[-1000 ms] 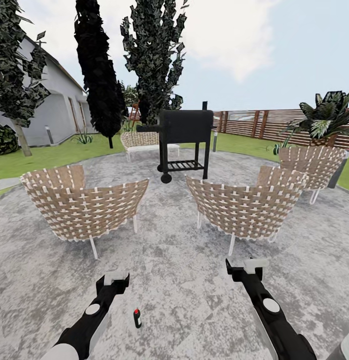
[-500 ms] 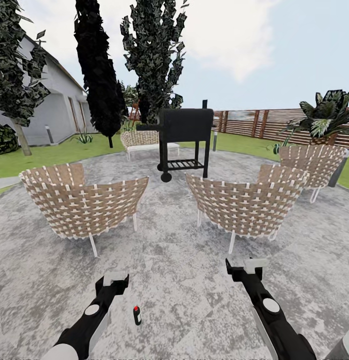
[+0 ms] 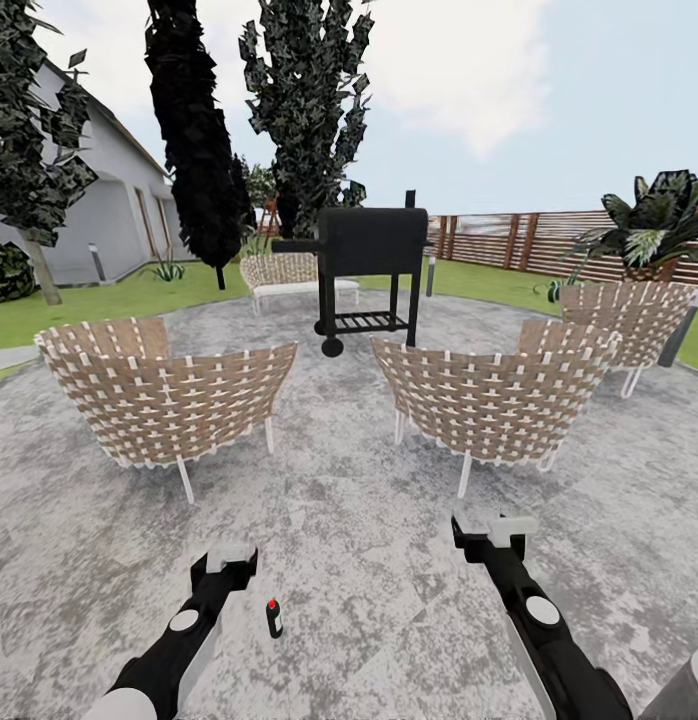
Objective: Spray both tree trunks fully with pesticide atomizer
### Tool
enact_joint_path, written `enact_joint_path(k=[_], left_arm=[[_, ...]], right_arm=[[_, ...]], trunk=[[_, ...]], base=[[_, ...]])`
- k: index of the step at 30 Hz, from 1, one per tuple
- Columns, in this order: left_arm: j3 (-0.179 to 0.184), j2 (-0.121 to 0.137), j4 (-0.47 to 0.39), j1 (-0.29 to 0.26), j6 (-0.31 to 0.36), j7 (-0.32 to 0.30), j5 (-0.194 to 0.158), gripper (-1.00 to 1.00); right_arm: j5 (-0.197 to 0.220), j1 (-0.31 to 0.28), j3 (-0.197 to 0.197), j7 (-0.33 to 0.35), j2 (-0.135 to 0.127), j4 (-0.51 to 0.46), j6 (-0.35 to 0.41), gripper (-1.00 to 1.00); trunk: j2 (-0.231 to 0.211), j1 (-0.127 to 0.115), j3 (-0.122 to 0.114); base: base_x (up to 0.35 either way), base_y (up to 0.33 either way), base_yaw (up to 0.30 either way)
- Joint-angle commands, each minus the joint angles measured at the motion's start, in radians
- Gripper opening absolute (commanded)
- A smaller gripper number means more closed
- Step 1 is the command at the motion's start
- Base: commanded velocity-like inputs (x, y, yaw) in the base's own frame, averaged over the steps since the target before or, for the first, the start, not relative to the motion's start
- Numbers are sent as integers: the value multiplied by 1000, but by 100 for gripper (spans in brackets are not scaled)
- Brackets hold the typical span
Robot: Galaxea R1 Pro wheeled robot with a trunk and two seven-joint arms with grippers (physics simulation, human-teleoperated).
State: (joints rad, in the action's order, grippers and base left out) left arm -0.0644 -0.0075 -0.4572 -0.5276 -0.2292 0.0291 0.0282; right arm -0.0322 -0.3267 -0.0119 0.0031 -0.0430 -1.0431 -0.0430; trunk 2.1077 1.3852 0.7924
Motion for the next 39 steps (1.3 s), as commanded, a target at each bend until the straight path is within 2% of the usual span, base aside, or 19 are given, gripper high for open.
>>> enact_joint_path(k=[1, 20, 39], left_arm=[[0, 0, 0, 0, 0, 0, 0, 100], [4, 0, 0, 0, -1, 0, 1, 100], [7, -3, -1, 0, -1, 0, 1, 100]], right_arm=[[0, 0, 0, 0, 0, -1, 0, 100], [0, 0, 1, 0, 0, 0, 0, 100], [0, 0, 1, 0, 0, -1, 0, 100]], trunk=[[7, 4, 5], [140, 77, 95], [273, 150, 155]], base=[[0, 0, 0], [0, 0, 0], [0, 0, 0]])
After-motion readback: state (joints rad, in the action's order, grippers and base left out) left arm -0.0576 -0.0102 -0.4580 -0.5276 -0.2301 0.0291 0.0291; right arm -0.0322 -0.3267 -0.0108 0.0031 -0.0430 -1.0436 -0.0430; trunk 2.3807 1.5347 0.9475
